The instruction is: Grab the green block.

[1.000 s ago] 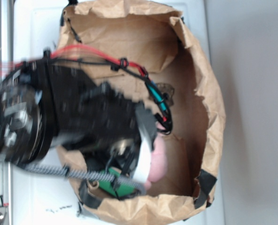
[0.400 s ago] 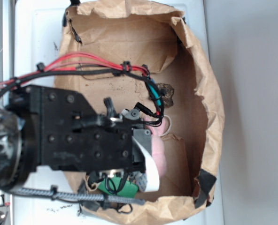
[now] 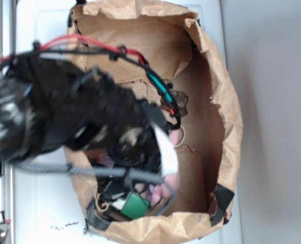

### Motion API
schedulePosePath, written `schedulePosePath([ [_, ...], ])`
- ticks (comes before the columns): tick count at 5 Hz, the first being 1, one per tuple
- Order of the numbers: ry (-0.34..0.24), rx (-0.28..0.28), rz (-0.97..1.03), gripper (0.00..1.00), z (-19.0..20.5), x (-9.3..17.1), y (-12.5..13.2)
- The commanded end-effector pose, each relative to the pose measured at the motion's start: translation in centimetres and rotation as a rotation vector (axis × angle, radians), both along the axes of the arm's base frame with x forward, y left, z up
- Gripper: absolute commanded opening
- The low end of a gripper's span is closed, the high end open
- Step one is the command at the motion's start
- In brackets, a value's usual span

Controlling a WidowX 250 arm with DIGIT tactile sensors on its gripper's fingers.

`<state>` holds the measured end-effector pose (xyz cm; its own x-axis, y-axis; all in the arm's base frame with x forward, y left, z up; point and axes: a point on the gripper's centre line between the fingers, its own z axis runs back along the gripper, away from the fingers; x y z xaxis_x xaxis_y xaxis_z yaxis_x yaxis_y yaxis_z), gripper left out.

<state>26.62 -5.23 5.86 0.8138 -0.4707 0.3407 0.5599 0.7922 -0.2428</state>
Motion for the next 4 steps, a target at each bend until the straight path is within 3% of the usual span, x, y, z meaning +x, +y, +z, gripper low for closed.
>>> schedulePosePath([
  [1,0.007,0.005,0.065,1.00,1.9,-0.2,-1.4],
  [3,-0.053,0.079,-0.026,1.00,0.1,-3.6,-5.5],
  [4,-0.059,0.080,-0.077,1.00,-0.6,-4.1,-6.9],
])
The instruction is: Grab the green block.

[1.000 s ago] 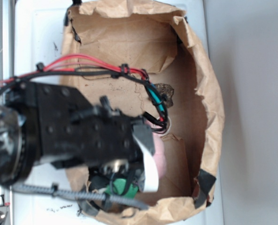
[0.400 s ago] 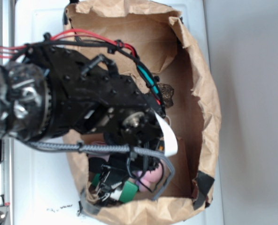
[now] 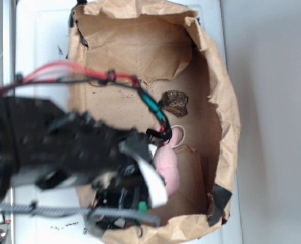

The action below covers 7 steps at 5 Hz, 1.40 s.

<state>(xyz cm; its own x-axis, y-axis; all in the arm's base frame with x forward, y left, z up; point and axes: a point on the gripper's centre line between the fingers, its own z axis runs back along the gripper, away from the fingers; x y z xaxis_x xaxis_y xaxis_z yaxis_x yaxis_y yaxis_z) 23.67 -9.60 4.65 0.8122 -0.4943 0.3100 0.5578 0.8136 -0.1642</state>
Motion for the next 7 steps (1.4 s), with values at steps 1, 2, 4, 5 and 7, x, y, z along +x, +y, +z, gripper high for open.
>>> schedulePosePath([
  [1,0.028,-0.053,-0.151,1.00,0.1,-0.2,-2.6],
  [2,0.161,-0.102,-0.176,1.00,0.5,1.2,-1.7],
  [4,0.087,-0.121,-0.215,1.00,-0.2,-0.8,-3.4],
  [5,0.016,-0.071,-0.249,1.00,-0.7,-1.0,-3.6],
  [7,-0.008,0.013,-0.241,1.00,-0.4,0.0,-2.5],
])
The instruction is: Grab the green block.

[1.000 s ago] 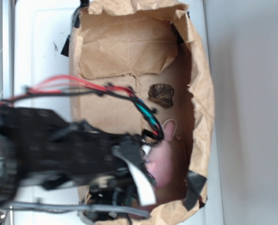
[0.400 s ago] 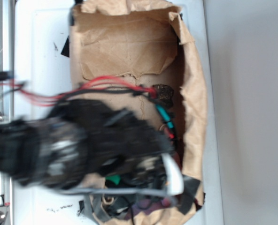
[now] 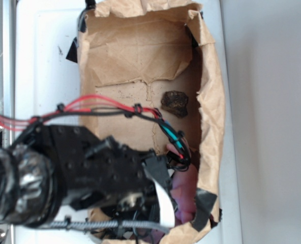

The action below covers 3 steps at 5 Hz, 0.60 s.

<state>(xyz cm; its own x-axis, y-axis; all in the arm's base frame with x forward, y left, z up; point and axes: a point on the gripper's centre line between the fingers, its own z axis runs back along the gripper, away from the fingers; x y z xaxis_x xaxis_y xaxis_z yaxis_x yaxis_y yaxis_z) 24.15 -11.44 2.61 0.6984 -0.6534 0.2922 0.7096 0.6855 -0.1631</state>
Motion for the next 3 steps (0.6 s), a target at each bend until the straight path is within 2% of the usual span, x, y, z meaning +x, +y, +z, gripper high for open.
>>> schedulePosePath([
  [1,-0.032,-0.027,0.008,0.00,3.4,0.4,0.6],
  [2,-0.057,-0.042,0.062,0.00,2.4,5.3,3.3],
  [3,-0.078,-0.052,0.063,0.00,2.7,7.4,4.3],
])
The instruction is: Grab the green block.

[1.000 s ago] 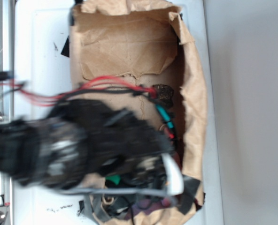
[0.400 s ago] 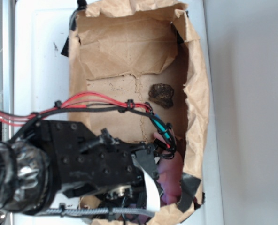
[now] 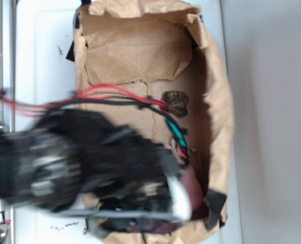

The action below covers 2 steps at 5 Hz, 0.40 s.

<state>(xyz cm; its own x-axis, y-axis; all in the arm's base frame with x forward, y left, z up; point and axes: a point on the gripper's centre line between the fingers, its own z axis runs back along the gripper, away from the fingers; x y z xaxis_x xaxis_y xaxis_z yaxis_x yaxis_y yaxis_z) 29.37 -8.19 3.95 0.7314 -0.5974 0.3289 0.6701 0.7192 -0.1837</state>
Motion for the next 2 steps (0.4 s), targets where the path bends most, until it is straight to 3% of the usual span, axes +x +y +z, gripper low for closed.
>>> schedulePosePath([
  [1,-0.042,-0.019,0.005,1.00,1.18,3.88,1.90],
  [2,-0.058,-0.015,-0.018,1.00,1.29,4.72,2.12],
])
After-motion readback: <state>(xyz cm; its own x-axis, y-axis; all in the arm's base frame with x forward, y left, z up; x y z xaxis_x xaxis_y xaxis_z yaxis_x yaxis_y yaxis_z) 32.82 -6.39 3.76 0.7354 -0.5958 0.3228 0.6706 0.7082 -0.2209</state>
